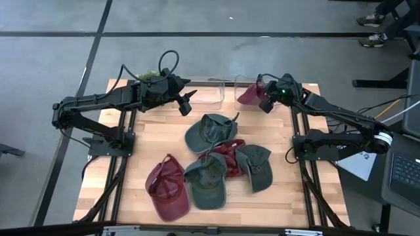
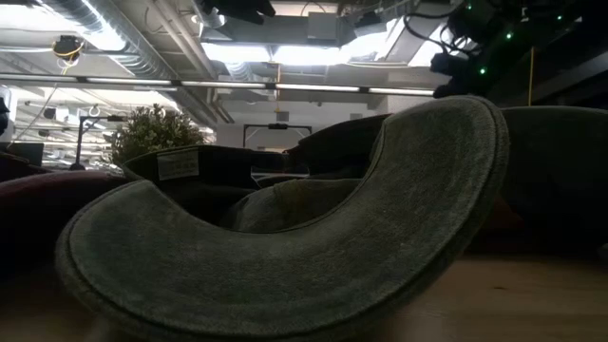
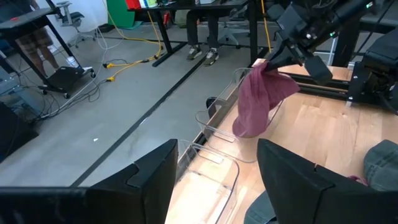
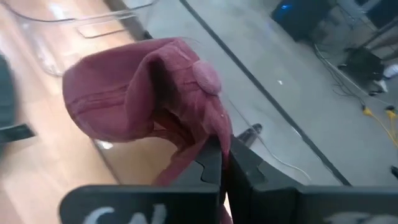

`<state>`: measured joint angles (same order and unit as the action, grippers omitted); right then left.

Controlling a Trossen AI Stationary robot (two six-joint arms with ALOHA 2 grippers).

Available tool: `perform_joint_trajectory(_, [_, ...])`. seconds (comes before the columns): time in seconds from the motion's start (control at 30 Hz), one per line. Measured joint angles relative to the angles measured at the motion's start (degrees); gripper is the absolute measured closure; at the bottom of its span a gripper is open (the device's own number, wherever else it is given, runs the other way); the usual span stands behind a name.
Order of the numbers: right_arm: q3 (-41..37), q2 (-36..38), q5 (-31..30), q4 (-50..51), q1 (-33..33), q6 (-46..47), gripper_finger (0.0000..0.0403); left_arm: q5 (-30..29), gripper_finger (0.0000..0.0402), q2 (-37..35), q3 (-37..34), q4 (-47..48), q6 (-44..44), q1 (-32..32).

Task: Pick & Place hat
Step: Put the top right red cap into the right transparent bin

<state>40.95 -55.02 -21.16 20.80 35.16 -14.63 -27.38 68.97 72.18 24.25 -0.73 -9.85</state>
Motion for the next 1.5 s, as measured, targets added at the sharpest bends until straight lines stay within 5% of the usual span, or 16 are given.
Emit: perform_joint_trajectory(1.5, [-0.02,0.02,4.75,5.31,0.0,7.5,0.0393,0.0,0.0187,0.0,0.0,0.02,-0.04,0.0])
